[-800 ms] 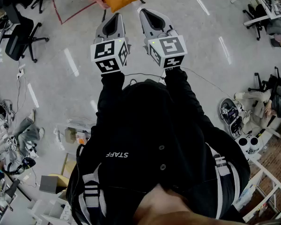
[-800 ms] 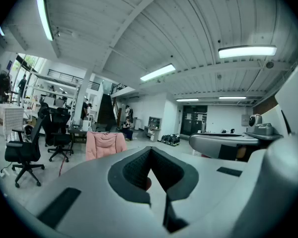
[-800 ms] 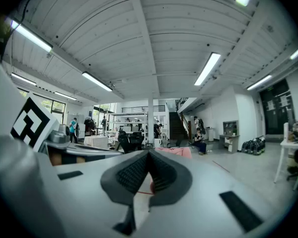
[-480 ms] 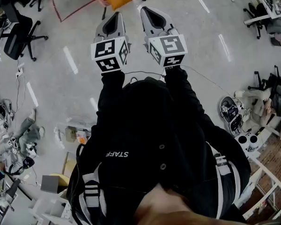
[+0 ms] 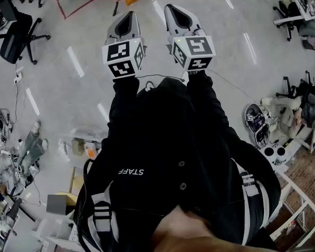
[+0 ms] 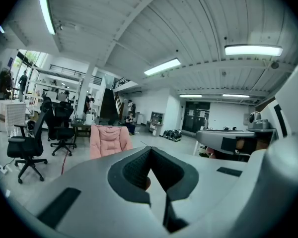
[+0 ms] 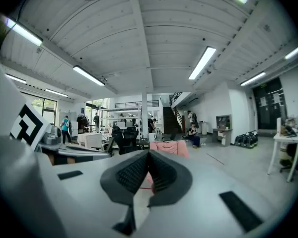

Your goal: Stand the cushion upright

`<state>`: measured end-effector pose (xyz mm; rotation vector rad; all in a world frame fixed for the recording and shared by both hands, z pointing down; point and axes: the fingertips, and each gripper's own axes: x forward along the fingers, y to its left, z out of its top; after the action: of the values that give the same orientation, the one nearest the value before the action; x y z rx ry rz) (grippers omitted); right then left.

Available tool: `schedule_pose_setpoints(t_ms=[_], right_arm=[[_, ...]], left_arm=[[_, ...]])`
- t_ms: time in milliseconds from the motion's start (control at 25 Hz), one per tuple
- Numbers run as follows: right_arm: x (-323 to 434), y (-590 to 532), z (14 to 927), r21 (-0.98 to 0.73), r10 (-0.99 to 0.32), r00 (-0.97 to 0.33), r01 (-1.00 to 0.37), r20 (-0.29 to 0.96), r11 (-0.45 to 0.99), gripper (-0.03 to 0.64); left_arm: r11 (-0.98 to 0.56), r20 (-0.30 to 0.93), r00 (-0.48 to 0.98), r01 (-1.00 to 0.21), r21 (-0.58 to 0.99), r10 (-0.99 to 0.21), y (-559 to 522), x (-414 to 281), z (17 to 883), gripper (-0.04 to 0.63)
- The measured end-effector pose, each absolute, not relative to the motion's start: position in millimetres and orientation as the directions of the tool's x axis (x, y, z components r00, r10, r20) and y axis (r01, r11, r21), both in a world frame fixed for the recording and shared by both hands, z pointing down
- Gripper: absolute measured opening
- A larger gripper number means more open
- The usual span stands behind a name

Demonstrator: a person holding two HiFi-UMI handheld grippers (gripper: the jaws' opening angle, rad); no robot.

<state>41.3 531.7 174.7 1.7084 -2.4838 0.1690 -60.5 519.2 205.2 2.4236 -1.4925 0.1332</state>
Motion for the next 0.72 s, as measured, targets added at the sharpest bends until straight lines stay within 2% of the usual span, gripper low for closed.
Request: schedule_pose_setpoints(t_ms=[320,520,720], right_arm=[[81,501,203,-0.060,-0.937,-0.270,-0.963,0.222,0.264,0.014],[93,449,222,-0.090,-0.926,-0.296,-0.955,0.233,0.283,0.014],[98,357,244,-0.138,-0.916,-0.345,-0.937,0.206,0.322,0.014]], left_arm=[[-0.344,0.265,0.387,-0.918,0.196,-0.883,495,-90,224,0.002],[-0.290,0.313,0.335,-0.940,0.180,-0.889,460,-98,247,0.002],[-0.249,0.344,0.286,-0.957,0.149,-0.894,380,-104,268,0.002]])
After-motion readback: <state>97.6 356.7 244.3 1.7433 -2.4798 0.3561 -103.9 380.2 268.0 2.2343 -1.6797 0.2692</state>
